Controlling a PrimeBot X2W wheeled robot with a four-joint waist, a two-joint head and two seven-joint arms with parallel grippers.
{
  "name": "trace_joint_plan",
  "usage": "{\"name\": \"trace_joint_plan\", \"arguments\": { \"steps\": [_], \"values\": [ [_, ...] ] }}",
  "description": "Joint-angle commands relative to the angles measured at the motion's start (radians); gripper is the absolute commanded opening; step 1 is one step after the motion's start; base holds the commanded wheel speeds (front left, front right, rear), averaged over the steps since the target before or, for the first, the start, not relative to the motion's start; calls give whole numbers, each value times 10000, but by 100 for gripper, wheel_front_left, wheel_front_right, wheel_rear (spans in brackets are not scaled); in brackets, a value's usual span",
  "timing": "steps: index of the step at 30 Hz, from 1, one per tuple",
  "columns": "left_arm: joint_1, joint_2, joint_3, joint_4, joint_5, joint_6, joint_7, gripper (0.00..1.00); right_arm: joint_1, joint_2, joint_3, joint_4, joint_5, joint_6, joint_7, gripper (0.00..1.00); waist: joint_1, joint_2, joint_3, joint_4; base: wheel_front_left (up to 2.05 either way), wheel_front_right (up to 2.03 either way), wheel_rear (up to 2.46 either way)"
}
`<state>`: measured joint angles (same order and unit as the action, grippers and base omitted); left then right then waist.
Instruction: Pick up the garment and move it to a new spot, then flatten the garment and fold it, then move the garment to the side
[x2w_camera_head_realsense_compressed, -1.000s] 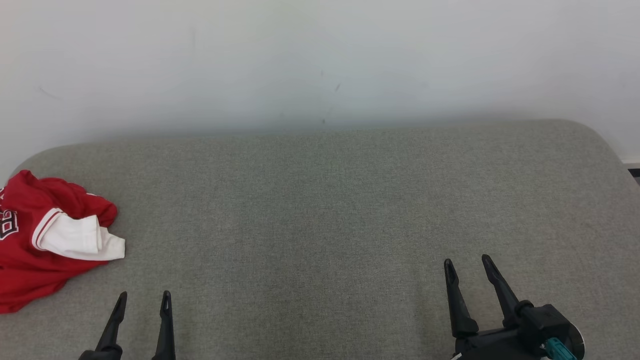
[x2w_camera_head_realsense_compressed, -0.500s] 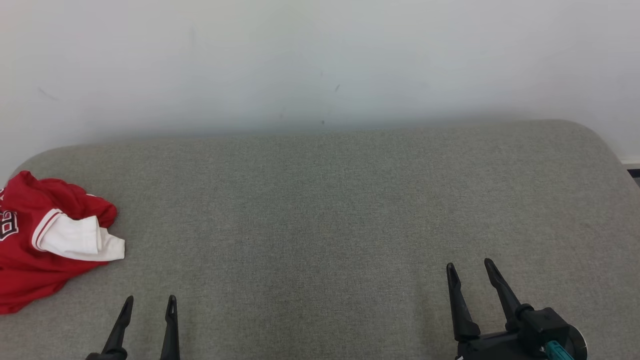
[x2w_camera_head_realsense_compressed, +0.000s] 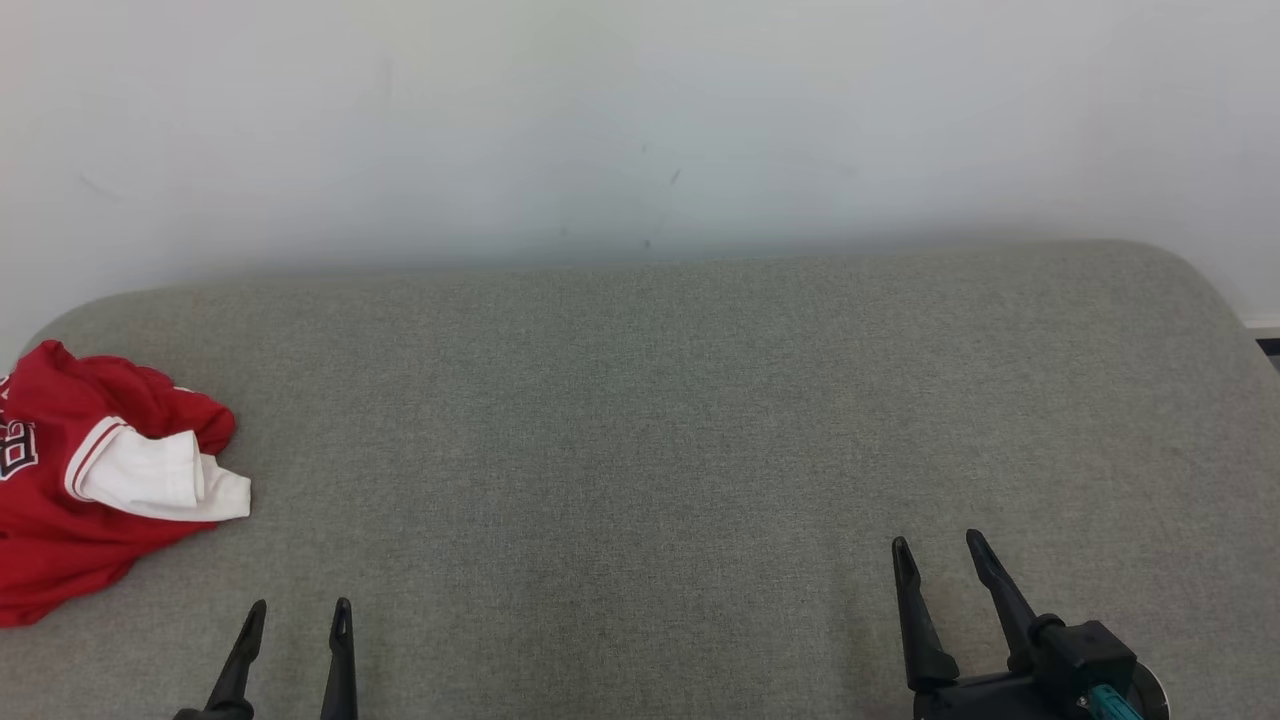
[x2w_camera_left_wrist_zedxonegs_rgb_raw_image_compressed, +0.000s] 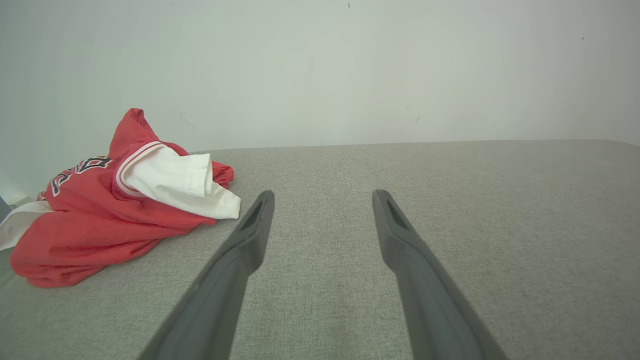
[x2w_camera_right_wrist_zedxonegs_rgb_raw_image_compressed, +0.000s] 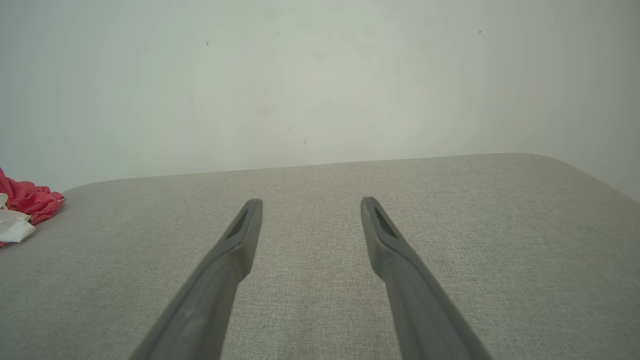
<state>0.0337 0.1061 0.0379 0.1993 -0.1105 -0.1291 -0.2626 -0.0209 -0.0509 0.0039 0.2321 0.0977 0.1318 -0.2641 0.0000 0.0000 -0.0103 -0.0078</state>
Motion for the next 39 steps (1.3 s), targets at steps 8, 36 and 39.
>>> {"name": "trace_joint_plan", "arguments": {
  "steps": [8, 36, 39],
  "values": [
    [-68, -86, 126, 54, 48, 18, -35, 100, -65, 13, -26, 167, 120, -21, -7, 100, 0, 0, 4, 1, 0, 0, 0],
    [212, -104, 386, 127, 234, 271, -35, 100, 214, 14, -32, 340, 336, -21, -7, 100, 0, 0, -86, 1604, 0, 0, 0],
    [234, -89, 415, 96, 219, 316, -35, 100, 220, 13, -44, 369, 344, -21, -7, 100, 0, 0, -83, 2052, 0, 0, 0]
  ]
}}
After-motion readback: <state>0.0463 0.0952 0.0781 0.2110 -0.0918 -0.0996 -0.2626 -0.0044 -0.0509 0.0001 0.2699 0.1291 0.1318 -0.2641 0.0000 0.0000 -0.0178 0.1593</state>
